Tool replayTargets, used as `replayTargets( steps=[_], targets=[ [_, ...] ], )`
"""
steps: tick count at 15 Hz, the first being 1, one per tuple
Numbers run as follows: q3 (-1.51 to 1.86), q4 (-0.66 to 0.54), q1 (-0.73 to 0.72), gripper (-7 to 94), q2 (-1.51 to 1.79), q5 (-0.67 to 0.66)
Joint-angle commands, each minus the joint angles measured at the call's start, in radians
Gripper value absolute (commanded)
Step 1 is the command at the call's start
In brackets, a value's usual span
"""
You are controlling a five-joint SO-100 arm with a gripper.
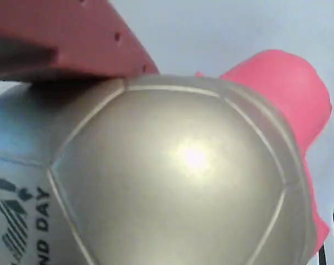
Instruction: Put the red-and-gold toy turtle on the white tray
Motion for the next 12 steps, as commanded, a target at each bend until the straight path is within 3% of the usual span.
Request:
replayTargets(
  steps=[1,3,12],
  targets=[
    [-0.049,0.014,-0.008,49,0.055,0.014],
    [-0.049,0.015,-0.011,62,0.055,0.017],
    [-0.032,0.031,-0.003,62,0.061,0.008]
  ],
)
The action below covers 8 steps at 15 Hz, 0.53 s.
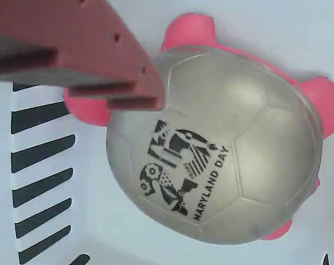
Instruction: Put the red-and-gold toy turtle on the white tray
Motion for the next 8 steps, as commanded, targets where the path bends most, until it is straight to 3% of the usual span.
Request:
replayTargets(
  steps=[1,2,4,8],
  targets=[
    [-0.032,0.006,-0.002,62,0.066,0.011],
    [-0.037,0.003,0.000,51,0.074,0.017],
    [-0.094,-0.011,0.015,0,0.100,0.055],
    [-0.028,-0.250,0.051,0,0.310,0.021]
  ],
)
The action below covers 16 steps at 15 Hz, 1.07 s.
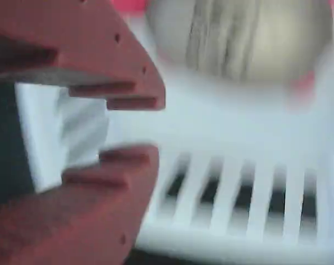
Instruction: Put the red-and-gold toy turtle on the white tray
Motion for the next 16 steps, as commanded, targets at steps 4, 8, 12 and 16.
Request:
replayTargets(
  steps=[4,8,12,16],
  targets=[
    [0.282,-0.229,0.006,0,0.646,-0.063],
    [0.716,-0.261,0.077,0,1.140,-0.120],
    [1.393,-0.520,0.192,0,1.531,-0.126],
    [1.839,-0.581,0.202,0,1.807,-0.133]
  ],
)
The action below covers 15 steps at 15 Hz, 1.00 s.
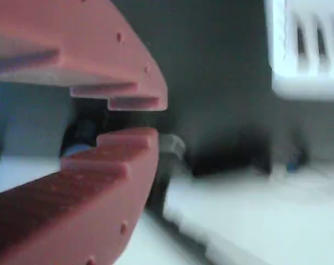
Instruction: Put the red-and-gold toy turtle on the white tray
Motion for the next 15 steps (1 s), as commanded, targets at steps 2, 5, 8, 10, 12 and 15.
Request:
replayTargets(
  steps=[2,5,8,10,12,15],
  targets=[
    [0.152,0.187,-0.015,0,0.264,0.009],
    [0.201,0.405,0.031,0,0.443,-0.017],
    [0.259,0.505,0.040,0,0.451,-0.012],
    [0.313,0.483,0.066,0,0.453,0.026],
    [0.313,0.483,0.075,0,0.453,0.034],
    [0.313,0.483,0.071,0,0.453,0.025]
  ],
)
